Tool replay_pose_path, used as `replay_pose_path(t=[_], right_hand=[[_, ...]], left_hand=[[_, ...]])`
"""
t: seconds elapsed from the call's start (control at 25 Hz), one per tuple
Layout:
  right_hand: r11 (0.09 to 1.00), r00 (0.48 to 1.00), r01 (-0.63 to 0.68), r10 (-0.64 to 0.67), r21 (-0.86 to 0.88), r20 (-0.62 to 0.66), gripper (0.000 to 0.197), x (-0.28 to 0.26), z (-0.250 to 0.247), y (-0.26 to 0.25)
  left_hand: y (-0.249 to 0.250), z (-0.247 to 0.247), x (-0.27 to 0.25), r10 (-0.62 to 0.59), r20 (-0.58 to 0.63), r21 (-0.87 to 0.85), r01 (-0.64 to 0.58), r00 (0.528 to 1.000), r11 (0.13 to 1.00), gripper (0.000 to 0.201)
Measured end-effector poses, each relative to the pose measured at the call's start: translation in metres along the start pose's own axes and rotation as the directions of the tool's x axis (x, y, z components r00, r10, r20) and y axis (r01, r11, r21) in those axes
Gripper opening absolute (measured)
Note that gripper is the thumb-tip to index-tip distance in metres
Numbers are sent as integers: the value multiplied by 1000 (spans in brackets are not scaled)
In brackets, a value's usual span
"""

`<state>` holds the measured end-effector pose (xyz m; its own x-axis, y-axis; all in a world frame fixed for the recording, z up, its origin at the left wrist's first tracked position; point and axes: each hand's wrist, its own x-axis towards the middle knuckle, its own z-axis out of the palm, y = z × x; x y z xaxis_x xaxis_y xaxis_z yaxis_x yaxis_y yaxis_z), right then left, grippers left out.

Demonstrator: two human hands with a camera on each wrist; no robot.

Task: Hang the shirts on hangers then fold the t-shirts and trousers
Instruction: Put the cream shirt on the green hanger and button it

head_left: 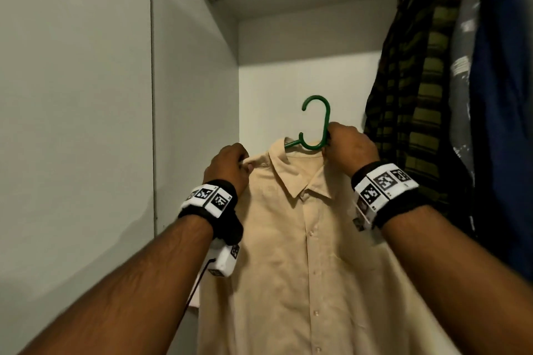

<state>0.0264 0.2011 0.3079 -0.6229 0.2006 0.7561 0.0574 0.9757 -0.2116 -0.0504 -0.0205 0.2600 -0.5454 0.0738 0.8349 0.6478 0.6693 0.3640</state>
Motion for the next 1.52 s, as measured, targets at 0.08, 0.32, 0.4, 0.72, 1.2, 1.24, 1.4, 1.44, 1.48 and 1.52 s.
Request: replay_pose_path(t=[0.08, 0.32, 0.4, 0.72, 1.2, 1.24, 1.4, 1.44, 1.48, 1.52], right_hand=[[980, 986, 161, -165, -118, -18, 20, 21, -26, -15], [933, 958, 274, -286, -234, -18, 17, 47, -83, -25], [925, 960, 274, -280, -263, 14, 20, 58, -90, -21], [933, 946, 322, -325, -162, 6, 44, 96, -121, 32], [801, 974, 94, -197, -591, -112, 30, 199, -142, 62], [790, 976, 75, -185, -609, -119, 31, 209, -143, 59], [704, 971, -13, -160, -710, -177, 28, 254, -139, 53], [687, 965, -38, -164, -725, -206, 28, 264, -137, 52], [666, 958, -70, -163, -742, -237, 27, 272, -135, 50], [663, 951, -100, -156, -742, -268, 26, 273, -139, 50]], left_hand=[[0, -14, 34, 41, -47, -36, -43, 998, 998, 9], [4, -19, 99, 228, -81, -59, -233, 970, 971, 11], [8, -10, 115, 231, -63, -80, -236, 971, 969, 10], [36, 9, 174, 184, -196, -158, -217, 963, 963, 13], [83, 65, 286, 260, -160, -162, -285, 952, 945, 32], [87, 72, 293, 305, -157, -158, -328, 939, 931, 37], [104, 110, 318, 424, -144, -192, -446, 894, 874, 50], [106, 122, 323, 450, -109, -191, -463, 887, 866, 54], [107, 137, 332, 473, -64, -185, -476, 879, 860, 57], [110, 145, 335, 501, -18, -167, -497, 865, 852, 59]])
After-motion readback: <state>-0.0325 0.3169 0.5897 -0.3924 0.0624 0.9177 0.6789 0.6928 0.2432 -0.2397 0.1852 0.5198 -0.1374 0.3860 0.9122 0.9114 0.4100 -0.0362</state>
